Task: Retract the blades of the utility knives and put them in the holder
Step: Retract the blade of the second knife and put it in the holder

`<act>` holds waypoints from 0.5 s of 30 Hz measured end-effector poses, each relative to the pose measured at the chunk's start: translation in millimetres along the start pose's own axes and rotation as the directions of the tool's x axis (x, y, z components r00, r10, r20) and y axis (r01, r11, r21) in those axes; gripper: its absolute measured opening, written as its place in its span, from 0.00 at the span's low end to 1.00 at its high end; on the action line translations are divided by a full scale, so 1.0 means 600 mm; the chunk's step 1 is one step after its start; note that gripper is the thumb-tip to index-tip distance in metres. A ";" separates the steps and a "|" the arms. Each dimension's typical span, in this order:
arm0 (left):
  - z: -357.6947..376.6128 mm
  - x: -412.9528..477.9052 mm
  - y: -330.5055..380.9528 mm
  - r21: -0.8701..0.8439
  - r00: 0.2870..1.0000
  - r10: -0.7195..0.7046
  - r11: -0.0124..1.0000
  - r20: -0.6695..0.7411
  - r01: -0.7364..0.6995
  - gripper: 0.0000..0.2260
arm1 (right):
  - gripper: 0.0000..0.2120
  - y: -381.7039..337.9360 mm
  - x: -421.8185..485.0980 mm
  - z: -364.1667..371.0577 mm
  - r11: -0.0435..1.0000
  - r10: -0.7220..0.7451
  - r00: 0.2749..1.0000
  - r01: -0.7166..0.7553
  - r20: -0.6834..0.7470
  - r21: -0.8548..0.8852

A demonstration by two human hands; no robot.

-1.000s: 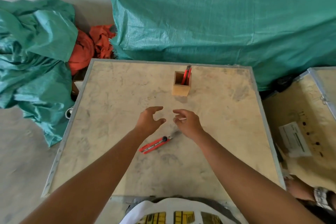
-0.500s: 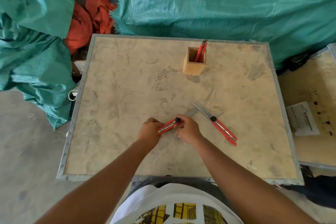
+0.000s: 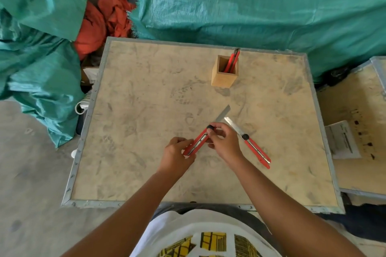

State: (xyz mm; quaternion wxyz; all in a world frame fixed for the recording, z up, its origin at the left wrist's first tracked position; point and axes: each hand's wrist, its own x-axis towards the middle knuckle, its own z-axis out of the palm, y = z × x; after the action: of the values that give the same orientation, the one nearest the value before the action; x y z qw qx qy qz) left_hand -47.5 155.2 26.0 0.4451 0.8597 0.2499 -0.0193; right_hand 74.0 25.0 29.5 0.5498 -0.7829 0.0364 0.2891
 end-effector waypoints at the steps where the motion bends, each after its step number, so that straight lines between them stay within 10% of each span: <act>1: -0.006 -0.002 0.011 -0.035 1.000 0.006 0.999 -0.011 -0.007 0.21 | 0.08 -0.015 -0.002 -0.009 0.999 -0.032 0.999 0.032 0.013 -0.006; 15: -0.049 -0.005 0.138 -0.445 0.996 0.088 0.892 -0.012 -0.084 0.23 | 0.13 -0.182 -0.004 -0.113 0.919 -0.373 0.908 0.390 0.193 -0.060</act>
State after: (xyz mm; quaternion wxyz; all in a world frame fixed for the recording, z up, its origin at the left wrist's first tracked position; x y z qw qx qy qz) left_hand -18.8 137.0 107.3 0.6313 0.7453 0.2075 0.0543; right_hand 141.0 7.2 138.0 0.5581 -0.7716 -0.1804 0.2460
